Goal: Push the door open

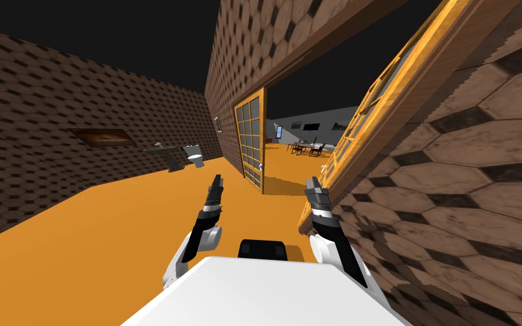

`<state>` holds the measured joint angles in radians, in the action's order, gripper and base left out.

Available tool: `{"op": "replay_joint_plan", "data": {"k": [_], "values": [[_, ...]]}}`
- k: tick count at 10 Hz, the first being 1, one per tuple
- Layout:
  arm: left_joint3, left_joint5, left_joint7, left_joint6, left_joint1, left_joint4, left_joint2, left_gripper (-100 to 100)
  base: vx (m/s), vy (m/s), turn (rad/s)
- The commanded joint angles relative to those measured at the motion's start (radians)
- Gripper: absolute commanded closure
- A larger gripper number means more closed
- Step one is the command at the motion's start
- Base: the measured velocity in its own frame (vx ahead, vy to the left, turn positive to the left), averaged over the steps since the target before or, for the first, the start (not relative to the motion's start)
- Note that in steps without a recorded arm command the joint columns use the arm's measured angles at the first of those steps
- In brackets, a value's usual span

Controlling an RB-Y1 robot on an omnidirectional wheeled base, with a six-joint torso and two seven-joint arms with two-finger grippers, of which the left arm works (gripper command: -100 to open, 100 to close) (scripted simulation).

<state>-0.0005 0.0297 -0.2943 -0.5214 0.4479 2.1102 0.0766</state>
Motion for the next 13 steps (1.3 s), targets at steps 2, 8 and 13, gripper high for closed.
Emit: {"op": "replay_joint_plan", "data": {"k": [2,8,13], "values": [[-0.011,-0.012,-0.046,-0.014,-0.002,-0.040,0.007,-100,0.140,0.031,-0.051],[-0.045,-0.047,-0.168,-0.050,-0.007,-0.148,0.019,-100,0.112,0.041,-0.071],[-0.072,-0.074,-0.266,-0.080,-0.011,-0.235,0.025,-100,0.124,0.050,-0.072]]}}
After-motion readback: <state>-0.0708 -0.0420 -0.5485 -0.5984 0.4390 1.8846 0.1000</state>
